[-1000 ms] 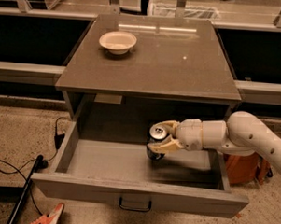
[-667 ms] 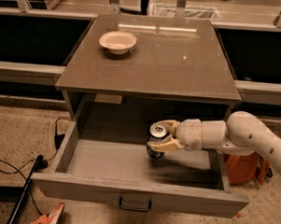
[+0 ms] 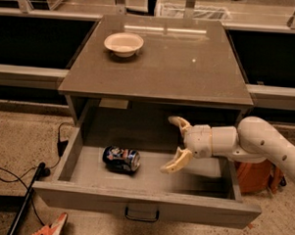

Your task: Place pepsi can into top drawer

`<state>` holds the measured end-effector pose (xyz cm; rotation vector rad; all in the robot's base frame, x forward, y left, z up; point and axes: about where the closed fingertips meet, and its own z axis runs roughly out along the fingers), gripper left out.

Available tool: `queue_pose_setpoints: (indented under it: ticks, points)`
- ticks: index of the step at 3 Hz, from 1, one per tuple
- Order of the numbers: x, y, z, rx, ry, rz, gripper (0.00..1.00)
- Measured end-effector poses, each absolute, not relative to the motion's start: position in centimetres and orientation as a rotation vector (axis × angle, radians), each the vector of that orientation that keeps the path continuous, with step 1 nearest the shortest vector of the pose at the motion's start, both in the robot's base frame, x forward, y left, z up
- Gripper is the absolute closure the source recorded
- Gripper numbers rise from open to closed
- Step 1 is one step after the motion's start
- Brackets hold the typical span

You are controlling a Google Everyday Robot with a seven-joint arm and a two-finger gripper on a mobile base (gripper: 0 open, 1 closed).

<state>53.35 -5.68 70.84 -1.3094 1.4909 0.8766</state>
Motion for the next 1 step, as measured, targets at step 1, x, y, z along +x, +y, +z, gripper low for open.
queue_pose_setpoints:
  ticks: [1]
  points:
    - [53.35,-5.68,70.84,-1.309,1.491,0.877,0.00]
